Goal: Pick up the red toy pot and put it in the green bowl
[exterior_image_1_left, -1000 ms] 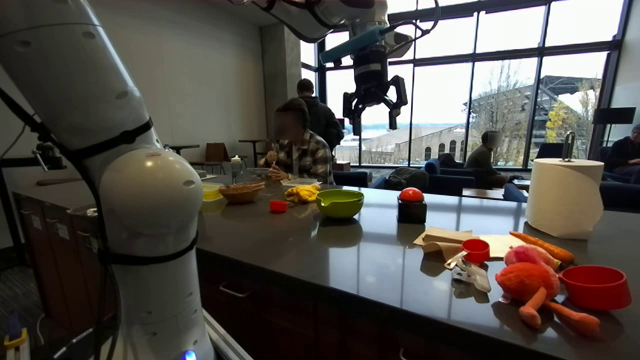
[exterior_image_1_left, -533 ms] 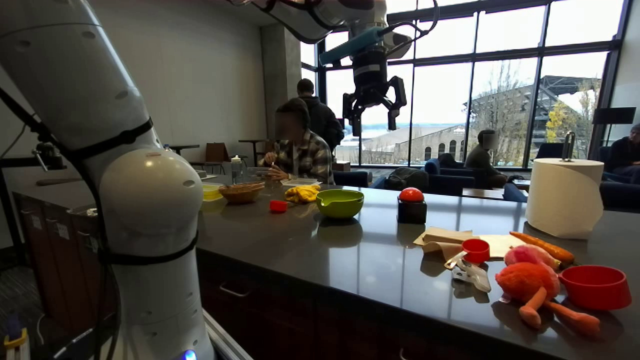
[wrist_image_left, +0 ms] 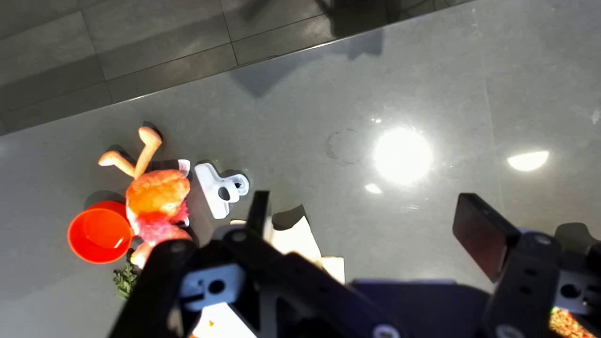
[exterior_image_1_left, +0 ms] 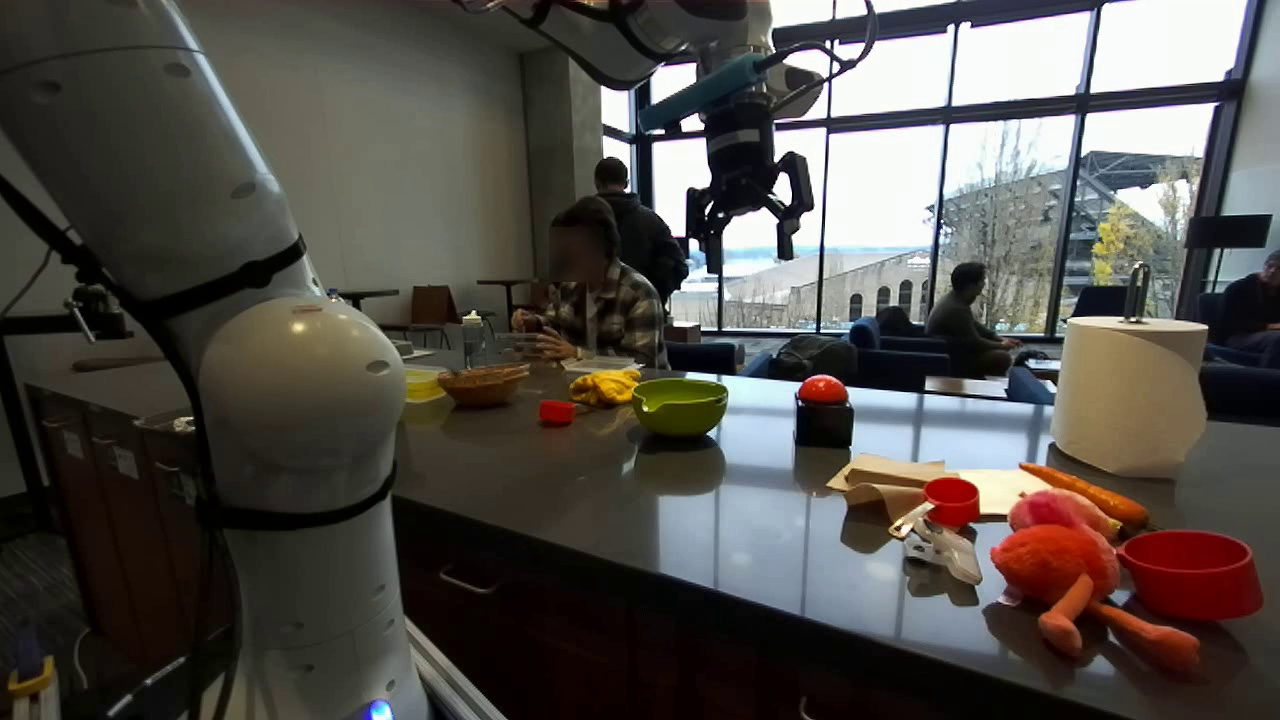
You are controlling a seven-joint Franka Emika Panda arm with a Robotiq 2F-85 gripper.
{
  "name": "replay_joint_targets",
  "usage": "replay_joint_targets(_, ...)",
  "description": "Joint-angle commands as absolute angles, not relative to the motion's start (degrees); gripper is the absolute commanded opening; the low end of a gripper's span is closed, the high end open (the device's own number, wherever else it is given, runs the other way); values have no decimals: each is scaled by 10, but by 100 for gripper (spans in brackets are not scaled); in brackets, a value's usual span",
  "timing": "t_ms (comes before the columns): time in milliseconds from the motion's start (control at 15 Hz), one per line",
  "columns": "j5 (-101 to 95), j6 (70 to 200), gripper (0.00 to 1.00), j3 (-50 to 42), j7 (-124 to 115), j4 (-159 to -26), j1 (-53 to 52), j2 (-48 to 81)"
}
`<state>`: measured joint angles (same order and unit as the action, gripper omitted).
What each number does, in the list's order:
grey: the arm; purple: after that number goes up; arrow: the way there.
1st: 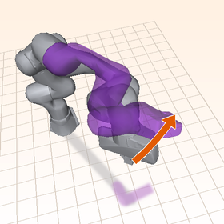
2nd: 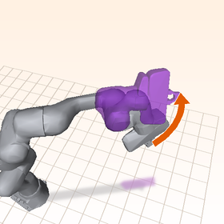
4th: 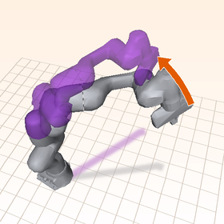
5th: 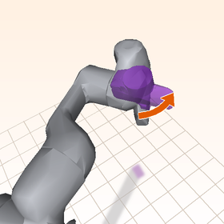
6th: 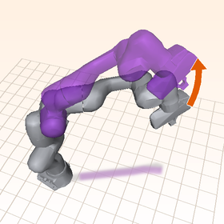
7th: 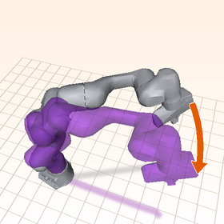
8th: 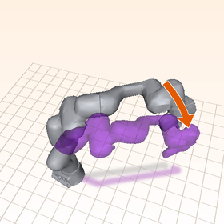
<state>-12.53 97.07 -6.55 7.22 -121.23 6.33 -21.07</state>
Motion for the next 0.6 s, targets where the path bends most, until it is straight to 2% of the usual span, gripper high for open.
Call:
replay_joint_targets(0,-140,973,100,-62,61,-1212,64,-208)
replay_joint_targets(533,-130,970,100,-66,71,-1212,61,-207)
